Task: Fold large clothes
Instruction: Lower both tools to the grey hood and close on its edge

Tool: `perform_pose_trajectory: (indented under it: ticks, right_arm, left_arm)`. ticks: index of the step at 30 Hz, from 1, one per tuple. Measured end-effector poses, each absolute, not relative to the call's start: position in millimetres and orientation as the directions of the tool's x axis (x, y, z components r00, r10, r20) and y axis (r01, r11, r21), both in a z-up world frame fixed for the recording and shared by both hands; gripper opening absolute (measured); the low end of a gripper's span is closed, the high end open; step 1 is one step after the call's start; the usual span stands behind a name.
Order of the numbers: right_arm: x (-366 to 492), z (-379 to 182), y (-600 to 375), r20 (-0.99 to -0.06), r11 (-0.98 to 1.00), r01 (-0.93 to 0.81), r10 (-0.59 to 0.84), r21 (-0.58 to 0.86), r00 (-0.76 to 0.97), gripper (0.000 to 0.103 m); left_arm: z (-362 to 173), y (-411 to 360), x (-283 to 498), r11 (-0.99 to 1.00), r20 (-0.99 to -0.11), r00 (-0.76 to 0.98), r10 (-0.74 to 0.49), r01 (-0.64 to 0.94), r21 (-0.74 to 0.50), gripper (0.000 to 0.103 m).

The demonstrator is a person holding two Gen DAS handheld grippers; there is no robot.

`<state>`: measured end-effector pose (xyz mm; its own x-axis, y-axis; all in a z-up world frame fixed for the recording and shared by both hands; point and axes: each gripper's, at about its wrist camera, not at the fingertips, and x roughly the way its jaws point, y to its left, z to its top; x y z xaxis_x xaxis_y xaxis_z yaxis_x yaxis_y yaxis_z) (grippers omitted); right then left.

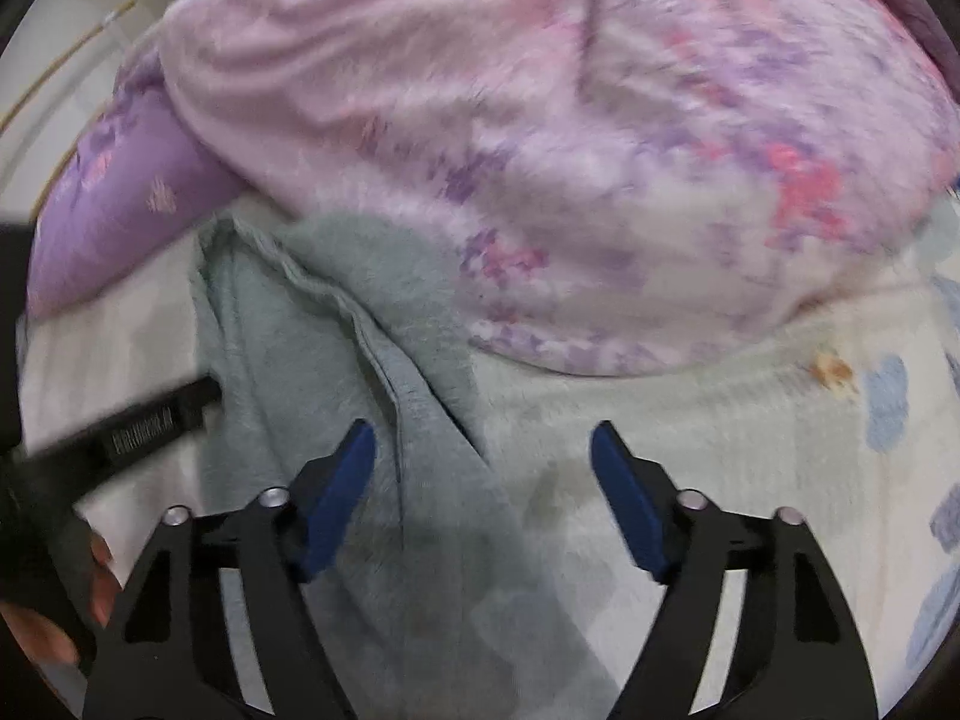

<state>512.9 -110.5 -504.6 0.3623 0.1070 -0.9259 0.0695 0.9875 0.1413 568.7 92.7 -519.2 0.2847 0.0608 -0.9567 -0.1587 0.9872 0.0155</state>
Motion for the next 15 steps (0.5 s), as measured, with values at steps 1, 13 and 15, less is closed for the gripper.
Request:
perform_pose_trajectory:
  ticks: [1,13,15]
  right_arm:
    - [514,-512,-111,-0.930,0.985,0.080,0.113,0.150,0.350,0.060]
    - [494,-459,-137,-0.865,0.945,0.098,0.239,0.311,0.441,0.007]
    - [484,-442,-144,-0.850,0.934,0.091,0.270,0.346,0.453,0.007]
  left_arm:
    - [-525,94,575,0.987,-0.957,0.285,0.060,-0.160,0.014,0.071]
    - [-476,100,573,0.998,-0.918,0.392,0.056,-0.029,0.048,0.010]
    - [-457,103,562,0.998,-0.909,0.412,0.065,-0.013,0.066,0.010]
